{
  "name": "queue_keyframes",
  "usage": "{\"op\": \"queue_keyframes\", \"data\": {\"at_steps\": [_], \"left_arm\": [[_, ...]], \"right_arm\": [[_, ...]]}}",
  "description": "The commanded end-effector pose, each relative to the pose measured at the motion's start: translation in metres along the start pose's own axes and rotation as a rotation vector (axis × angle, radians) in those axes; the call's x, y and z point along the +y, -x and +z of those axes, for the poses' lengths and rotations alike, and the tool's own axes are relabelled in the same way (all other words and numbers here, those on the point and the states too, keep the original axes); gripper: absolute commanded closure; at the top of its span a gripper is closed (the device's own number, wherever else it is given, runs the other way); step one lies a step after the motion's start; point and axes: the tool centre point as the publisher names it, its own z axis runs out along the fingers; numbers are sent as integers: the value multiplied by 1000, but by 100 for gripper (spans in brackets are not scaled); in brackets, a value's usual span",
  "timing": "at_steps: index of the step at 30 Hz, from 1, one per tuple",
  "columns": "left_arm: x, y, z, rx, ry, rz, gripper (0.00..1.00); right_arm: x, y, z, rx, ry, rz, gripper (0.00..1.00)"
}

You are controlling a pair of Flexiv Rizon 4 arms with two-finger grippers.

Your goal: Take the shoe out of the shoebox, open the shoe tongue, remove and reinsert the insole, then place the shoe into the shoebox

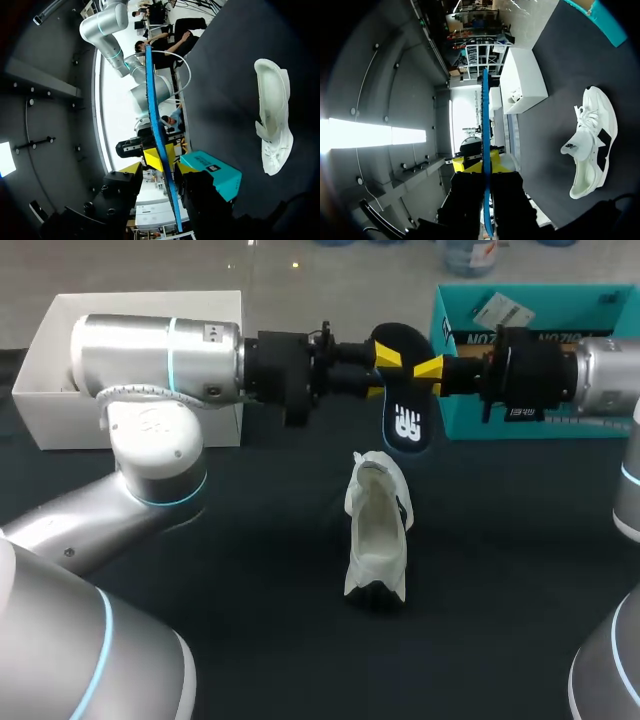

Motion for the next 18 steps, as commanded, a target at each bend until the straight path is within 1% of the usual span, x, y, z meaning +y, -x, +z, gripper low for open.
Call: {"op": "queue_keyframes", "data": {"at_steps": [1, 4, 7, 12, 14, 18], "left_arm": [[-2, -2, 7, -29, 12, 2, 60], [-2, -2, 8, -28, 15, 1, 63], [-1, -5, 9, -33, 22, -4, 71], [-3, -7, 7, -36, 28, -10, 71], [-2, -8, 6, -34, 31, -11, 69], [-1, -7, 2, -32, 43, -13, 68]], "right_arm": [[0, 0, 4, -4, -3, 0, 100], [-3, -1, 5, -4, -2, 0, 100], [-4, -1, 5, -3, -1, -2, 100], [-4, 0, 5, -1, 2, 1, 100], [-4, 1, 4, -1, 4, 3, 100], [-2, 2, 3, -1, 8, 5, 100]]}}
